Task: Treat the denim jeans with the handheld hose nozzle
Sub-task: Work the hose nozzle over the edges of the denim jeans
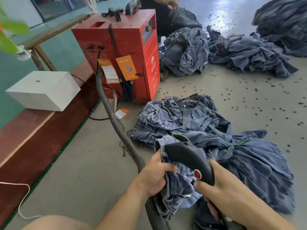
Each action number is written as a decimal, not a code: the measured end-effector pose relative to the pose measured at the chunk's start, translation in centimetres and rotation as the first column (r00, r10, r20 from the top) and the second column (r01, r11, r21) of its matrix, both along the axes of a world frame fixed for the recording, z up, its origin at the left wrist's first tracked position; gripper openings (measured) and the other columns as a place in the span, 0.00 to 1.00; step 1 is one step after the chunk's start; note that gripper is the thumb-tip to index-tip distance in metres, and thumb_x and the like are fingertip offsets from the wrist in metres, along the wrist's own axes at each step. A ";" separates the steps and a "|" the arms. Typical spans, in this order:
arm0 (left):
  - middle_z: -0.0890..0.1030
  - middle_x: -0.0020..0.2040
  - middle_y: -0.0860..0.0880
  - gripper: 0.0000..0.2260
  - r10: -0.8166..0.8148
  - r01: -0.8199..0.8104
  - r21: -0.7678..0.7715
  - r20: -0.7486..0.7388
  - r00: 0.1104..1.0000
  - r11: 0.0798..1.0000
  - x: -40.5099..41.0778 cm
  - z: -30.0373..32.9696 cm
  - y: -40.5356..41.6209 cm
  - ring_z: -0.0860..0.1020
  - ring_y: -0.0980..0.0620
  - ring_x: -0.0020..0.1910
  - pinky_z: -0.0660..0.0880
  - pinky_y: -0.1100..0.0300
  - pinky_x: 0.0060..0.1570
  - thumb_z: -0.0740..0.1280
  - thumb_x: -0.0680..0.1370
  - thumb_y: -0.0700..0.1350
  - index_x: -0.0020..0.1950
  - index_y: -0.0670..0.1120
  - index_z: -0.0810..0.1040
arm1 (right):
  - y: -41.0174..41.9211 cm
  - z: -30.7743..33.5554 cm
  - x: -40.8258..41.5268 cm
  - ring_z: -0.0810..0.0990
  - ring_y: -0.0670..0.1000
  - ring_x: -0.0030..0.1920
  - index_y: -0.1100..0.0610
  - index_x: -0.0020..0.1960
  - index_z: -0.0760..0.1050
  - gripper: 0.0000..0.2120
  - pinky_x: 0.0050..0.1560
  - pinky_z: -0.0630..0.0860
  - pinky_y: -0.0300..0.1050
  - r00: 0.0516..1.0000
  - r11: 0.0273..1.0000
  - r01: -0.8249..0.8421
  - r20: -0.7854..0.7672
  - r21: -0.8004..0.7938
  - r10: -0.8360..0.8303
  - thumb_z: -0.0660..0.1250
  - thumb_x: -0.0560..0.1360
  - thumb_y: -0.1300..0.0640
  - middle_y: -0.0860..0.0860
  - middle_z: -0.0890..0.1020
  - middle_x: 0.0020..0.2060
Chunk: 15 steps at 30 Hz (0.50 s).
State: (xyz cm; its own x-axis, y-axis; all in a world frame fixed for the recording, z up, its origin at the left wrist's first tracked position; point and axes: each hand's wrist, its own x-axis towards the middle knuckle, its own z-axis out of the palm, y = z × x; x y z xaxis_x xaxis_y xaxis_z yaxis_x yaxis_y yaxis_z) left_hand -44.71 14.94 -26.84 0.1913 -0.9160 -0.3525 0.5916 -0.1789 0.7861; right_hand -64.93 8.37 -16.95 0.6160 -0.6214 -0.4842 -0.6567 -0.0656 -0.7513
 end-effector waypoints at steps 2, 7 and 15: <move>0.82 0.64 0.35 0.26 -0.044 0.043 -0.018 -0.039 0.998 0.999 0.1 0.2 0.3 0.80 0.34 0.64 0.77 0.41 0.63 0.65 0.71 0.25 0.64 0.46 0.81 | -0.2 -0.5 0.7 0.74 0.49 0.22 0.53 0.51 0.69 0.09 0.27 0.71 0.43 0.998 0.997 0.065 0.009 -0.049 -0.065 0.69 0.80 0.52 0.49 0.77 0.25; 0.82 0.63 0.35 0.27 -0.051 0.051 -0.020 0.004 0.999 0.998 0.0 1.0 0.4 0.81 0.36 0.64 0.79 0.45 0.60 0.64 0.69 0.25 0.66 0.41 0.79 | -1.3 -0.1 -0.4 0.75 0.52 0.22 0.56 0.51 0.68 0.08 0.24 0.72 0.44 0.976 0.975 0.213 0.055 -0.061 -0.210 0.68 0.79 0.58 0.52 0.78 0.24; 0.80 0.65 0.35 0.27 -0.117 0.119 -0.101 0.031 0.993 0.988 0.4 1.1 1.0 0.79 0.36 0.66 0.75 0.43 0.65 0.61 0.73 0.23 0.70 0.39 0.75 | 0.2 -0.4 1.0 0.72 0.46 0.21 0.50 0.49 0.68 0.09 0.26 0.69 0.42 0.999 0.994 0.052 0.009 -0.091 -0.051 0.70 0.79 0.54 0.50 0.77 0.24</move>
State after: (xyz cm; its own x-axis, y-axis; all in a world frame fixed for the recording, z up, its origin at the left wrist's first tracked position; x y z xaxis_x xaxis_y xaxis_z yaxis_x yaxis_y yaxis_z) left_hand -44.34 15.93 -25.79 0.0875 -0.9638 -0.2518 0.5509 -0.1638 0.8184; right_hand -63.92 8.57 -17.34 0.5848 -0.6940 -0.4200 -0.6561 -0.1003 -0.7479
